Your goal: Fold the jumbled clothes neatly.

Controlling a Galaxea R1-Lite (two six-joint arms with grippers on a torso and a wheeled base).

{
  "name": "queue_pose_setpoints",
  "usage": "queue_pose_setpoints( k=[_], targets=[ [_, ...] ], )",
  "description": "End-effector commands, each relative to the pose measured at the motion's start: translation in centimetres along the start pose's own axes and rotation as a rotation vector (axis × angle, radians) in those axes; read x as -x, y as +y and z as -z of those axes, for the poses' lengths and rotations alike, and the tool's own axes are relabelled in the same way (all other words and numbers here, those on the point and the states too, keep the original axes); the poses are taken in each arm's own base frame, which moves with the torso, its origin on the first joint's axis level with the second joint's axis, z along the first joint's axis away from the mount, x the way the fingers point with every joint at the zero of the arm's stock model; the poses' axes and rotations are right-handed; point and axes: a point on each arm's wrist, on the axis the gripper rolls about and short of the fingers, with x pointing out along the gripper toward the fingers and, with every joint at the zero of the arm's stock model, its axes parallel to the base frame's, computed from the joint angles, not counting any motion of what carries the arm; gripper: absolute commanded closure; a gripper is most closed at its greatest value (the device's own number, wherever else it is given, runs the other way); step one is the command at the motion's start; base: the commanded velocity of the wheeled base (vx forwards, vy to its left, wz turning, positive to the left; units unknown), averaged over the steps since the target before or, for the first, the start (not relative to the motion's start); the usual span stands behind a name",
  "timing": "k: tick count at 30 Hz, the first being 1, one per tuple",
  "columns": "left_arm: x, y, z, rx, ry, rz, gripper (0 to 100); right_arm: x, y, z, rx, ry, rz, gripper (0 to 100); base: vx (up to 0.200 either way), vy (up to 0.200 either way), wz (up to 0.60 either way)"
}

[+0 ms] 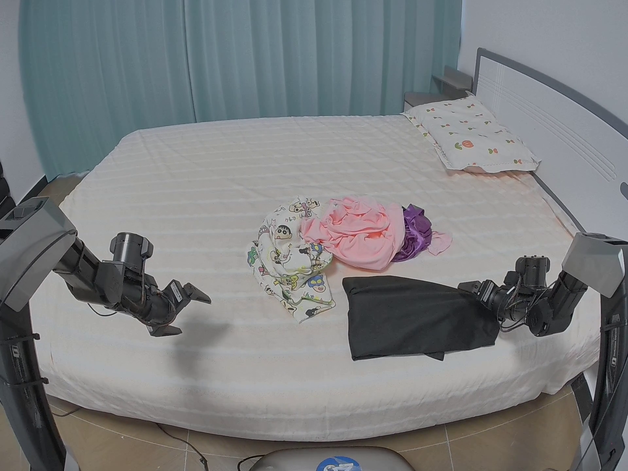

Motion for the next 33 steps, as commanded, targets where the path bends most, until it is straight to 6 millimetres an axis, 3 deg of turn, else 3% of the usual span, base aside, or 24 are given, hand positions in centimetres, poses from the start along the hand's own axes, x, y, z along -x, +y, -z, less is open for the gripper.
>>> queue_pose_setpoints(
  k=[1,15,30,33],
  targets=[
    [-0.2,0.1,0.1,0.002,0.006,-0.004,0,0.4,0.3,-0.5,0.011,-0.027,-0.010,0,0.000,0.000,0.00],
    [-0.2,0.0,0.0,0.005,0.002,-0.001,0,1.8,-0.2,0.6,0.109,0.035,0.036,0,0.000,0.000,0.00],
    [-0.2,0.0,0.0,0.005,0.001,0.000,0,2.9,-0.4,-1.3,0.165,-0.020,0.179,0,0.000,0.000,0.00],
    [-0.1,0.0,0.0,0.006,0.002,0.003,0,4.1,-0.5,-1.6,0.125,-0.021,0.178,0,0.000,0.000,0.00]
  ],
)
